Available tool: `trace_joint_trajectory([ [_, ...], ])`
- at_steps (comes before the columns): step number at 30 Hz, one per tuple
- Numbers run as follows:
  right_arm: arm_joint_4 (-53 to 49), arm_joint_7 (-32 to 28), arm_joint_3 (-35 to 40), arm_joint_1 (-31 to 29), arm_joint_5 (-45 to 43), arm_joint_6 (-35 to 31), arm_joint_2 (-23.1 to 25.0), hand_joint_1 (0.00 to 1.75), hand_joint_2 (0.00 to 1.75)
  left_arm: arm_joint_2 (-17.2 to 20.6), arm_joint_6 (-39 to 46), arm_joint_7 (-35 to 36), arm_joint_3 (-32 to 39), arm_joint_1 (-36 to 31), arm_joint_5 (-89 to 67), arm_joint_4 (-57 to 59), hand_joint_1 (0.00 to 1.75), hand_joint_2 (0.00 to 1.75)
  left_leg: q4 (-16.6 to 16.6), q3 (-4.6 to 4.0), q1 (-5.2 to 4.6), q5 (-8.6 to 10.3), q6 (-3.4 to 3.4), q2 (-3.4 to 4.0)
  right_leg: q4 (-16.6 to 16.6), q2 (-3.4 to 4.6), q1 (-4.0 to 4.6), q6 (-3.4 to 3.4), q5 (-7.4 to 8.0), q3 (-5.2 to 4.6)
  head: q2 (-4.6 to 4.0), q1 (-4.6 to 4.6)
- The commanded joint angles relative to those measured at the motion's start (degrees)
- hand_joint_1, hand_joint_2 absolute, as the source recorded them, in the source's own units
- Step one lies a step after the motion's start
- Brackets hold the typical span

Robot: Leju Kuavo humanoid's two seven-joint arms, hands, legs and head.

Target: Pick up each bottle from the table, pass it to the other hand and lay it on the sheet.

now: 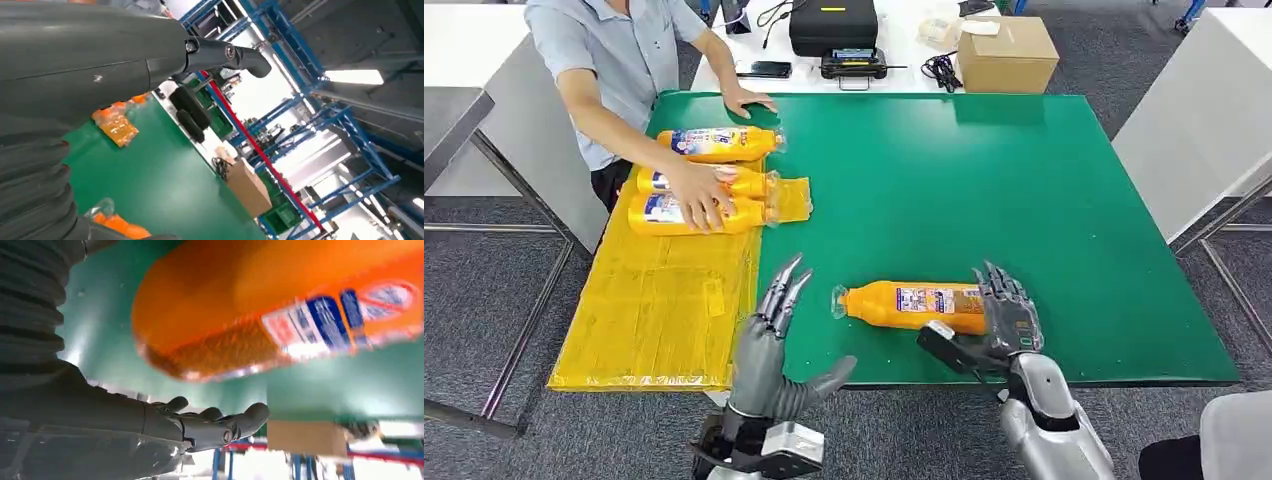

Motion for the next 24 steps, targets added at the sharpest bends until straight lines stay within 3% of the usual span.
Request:
trace_joint_trajectory([
  [1, 13.08, -0.33, 2.31, -6.30, -0.72, 0.39, 1.17, 0.00, 1.75, 1.74, -0.11, -0.46, -1.44, -2.88, 2.28, 4.34, 0.00, 1.75, -0.04, 0.28, 0.08, -0.10, -0.12, 0.16, -0.07, 0.13, 0.09, -0.15, -0.03, 0.25, 0.00, 0.02],
  [24, 8.99, -2.37, 5.85, -5.13, -1.19, -0.44, 1.72, 0.00, 1.75, 2.11, -0.99, 1.16, -3.79, -3.28, 4.85, 8.98, 0.00, 1.75, -0.05, 0.48, 0.11, -0.13, -0.16, 0.09, -0.07, 0.02, 0.13, -0.19, -0.10, 0.44, 0.00, 0.00],
])
